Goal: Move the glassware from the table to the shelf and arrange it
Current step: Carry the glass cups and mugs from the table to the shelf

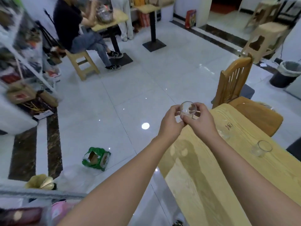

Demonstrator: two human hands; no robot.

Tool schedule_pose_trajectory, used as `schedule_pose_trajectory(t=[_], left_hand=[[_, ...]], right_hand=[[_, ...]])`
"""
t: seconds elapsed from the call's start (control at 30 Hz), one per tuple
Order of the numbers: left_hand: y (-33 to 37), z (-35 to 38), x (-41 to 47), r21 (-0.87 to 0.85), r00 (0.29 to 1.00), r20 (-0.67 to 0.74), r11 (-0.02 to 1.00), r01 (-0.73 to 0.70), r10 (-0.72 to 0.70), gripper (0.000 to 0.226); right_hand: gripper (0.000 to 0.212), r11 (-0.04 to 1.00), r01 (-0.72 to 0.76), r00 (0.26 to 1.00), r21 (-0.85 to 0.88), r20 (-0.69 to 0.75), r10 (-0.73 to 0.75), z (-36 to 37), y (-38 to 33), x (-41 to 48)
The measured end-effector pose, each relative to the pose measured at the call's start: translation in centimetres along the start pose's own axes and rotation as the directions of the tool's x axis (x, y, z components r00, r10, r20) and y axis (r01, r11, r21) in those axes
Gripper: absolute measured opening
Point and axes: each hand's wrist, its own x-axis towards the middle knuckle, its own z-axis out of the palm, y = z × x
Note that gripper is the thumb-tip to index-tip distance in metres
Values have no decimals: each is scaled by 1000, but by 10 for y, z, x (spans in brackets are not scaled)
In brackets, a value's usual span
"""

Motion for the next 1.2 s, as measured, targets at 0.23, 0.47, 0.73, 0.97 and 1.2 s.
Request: schedule_pose_trajectory(t=[0.23,0.47,0.73,0.97,1.2], left_hand=[[43,-152,-55,11,955,-274,994,-111,109,49],[77,-303,-136,82,813,-564,989,-119,145,55],[124,-437,-258,230,484,-855,973,32,187,49],[153,-490,-378,200,93,-978,970,136,188,46],[178,-499,-491,146,-205,-960,964,223,193,41]], right_hand=[[49,978,202,961,59,180,-209,92,-139,-39],[49,917,347,830,196,391,-397,198,-265,-103],[44,796,422,534,433,591,-605,298,-394,-192],[63,686,392,215,613,664,-716,348,-474,-301],[58,618,250,-29,746,643,-765,357,-514,-412]])
